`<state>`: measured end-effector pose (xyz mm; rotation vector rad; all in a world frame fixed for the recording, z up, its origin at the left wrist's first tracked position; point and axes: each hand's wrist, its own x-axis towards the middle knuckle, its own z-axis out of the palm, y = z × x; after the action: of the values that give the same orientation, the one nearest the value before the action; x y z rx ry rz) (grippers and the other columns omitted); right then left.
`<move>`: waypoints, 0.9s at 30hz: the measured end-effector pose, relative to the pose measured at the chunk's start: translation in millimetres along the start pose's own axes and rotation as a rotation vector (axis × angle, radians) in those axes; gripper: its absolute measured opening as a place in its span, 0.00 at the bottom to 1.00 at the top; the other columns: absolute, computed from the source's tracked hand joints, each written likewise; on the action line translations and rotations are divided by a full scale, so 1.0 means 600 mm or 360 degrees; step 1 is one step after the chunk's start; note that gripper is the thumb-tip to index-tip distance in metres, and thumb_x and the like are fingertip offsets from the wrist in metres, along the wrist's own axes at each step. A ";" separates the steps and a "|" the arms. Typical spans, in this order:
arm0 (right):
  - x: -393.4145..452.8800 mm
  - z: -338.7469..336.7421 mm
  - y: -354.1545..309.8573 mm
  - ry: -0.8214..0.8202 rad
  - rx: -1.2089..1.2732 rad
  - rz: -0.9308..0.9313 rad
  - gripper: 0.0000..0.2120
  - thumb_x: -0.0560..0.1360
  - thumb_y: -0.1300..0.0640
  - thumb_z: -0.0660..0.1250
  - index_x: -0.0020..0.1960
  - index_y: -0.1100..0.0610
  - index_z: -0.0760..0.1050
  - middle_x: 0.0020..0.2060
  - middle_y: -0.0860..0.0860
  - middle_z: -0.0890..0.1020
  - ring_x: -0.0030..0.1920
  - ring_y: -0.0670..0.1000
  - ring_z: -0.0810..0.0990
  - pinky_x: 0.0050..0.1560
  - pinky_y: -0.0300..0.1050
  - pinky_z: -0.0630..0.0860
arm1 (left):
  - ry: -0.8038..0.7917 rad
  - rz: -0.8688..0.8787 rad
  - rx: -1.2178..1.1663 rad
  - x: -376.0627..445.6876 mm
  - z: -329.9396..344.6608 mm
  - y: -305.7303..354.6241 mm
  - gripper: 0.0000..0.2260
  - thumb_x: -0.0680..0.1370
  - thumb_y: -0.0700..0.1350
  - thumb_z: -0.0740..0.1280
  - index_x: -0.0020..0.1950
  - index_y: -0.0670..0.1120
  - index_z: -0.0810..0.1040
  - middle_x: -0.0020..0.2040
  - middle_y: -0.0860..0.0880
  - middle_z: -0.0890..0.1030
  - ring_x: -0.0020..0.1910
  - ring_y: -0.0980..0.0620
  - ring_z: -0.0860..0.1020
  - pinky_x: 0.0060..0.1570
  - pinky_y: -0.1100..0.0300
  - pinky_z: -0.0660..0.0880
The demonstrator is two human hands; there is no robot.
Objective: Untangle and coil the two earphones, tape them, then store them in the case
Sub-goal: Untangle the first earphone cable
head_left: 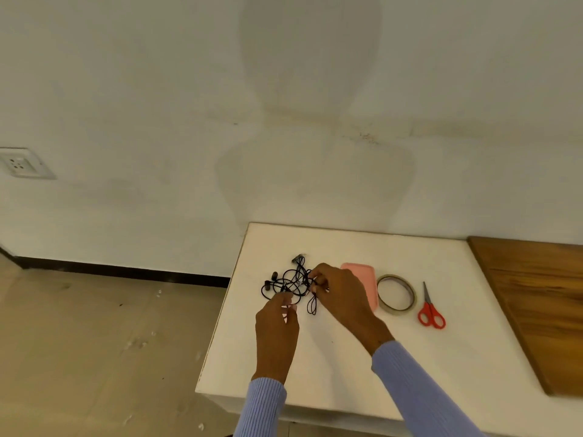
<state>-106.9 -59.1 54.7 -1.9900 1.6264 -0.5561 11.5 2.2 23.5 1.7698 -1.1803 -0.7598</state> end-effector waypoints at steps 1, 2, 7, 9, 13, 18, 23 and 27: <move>0.006 -0.021 -0.009 -0.0016 -0.0043 -0.0030 0.09 0.75 0.59 0.66 0.54 0.52 0.79 0.47 0.47 0.84 0.48 0.47 0.82 0.44 0.37 0.75 | 0.0009 0.0025 -0.0039 0.003 -0.005 0.009 0.11 0.77 0.37 0.66 0.58 0.43 0.77 0.53 0.47 0.81 0.50 0.51 0.79 0.49 0.64 0.75; 0.013 -0.042 -0.019 -0.0027 -0.0073 -0.0061 0.08 0.75 0.60 0.66 0.52 0.52 0.81 0.47 0.46 0.84 0.48 0.47 0.82 0.43 0.36 0.75 | 0.0006 0.0062 -0.0080 0.009 -0.011 0.019 0.13 0.76 0.38 0.67 0.61 0.44 0.76 0.55 0.47 0.81 0.50 0.51 0.79 0.50 0.61 0.77; 0.040 -0.127 -0.067 -0.0078 0.0152 -0.0303 0.09 0.71 0.65 0.68 0.45 0.54 0.83 0.40 0.49 0.85 0.40 0.47 0.83 0.50 0.50 0.79 | -0.0201 0.0278 -0.0127 0.053 -0.044 0.097 0.20 0.74 0.42 0.71 0.65 0.49 0.74 0.51 0.54 0.79 0.47 0.55 0.79 0.39 0.69 0.77; 0.046 -0.151 -0.084 -0.0092 0.0156 -0.0423 0.06 0.71 0.63 0.70 0.46 0.55 0.83 0.39 0.49 0.84 0.39 0.47 0.82 0.49 0.46 0.79 | -0.0239 0.0415 -0.0115 0.067 -0.056 0.128 0.12 0.75 0.42 0.70 0.57 0.49 0.79 0.46 0.54 0.82 0.41 0.55 0.81 0.38 0.68 0.76; 0.054 -0.198 -0.101 -0.0066 0.0136 -0.0539 0.06 0.72 0.59 0.71 0.49 0.55 0.82 0.42 0.51 0.84 0.42 0.46 0.79 0.47 0.37 0.75 | -0.0326 0.0515 -0.0150 0.083 -0.092 0.170 0.03 0.76 0.41 0.68 0.44 0.48 0.82 0.34 0.55 0.83 0.32 0.61 0.80 0.33 0.70 0.74; 0.052 -0.223 -0.094 -0.0345 -0.0045 -0.0522 0.07 0.73 0.58 0.71 0.50 0.57 0.82 0.43 0.52 0.84 0.43 0.48 0.79 0.49 0.42 0.76 | -0.0332 0.0685 0.0180 0.106 -0.138 0.198 0.01 0.71 0.44 0.73 0.42 0.50 0.84 0.33 0.56 0.83 0.35 0.59 0.81 0.42 0.62 0.78; 0.057 -0.234 -0.089 -0.0087 0.0098 -0.0320 0.02 0.74 0.59 0.68 0.46 0.56 0.79 0.41 0.50 0.81 0.40 0.47 0.80 0.41 0.45 0.79 | -0.0252 0.0670 0.0391 0.119 -0.167 0.215 0.06 0.70 0.44 0.74 0.45 0.48 0.85 0.36 0.52 0.82 0.40 0.54 0.80 0.44 0.61 0.76; 0.052 -0.250 -0.095 -0.0059 0.0528 -0.0163 0.02 0.74 0.65 0.67 0.46 0.60 0.78 0.40 0.58 0.83 0.36 0.49 0.83 0.35 0.37 0.79 | -0.0318 0.0493 0.0114 0.122 -0.178 0.232 0.07 0.71 0.40 0.73 0.48 0.43 0.84 0.35 0.50 0.82 0.35 0.56 0.82 0.38 0.69 0.75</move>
<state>-147.0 -99.5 208.1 -1.8298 1.3167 -0.7689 70.5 -58.1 193.5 1.5427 -1.5891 -0.7265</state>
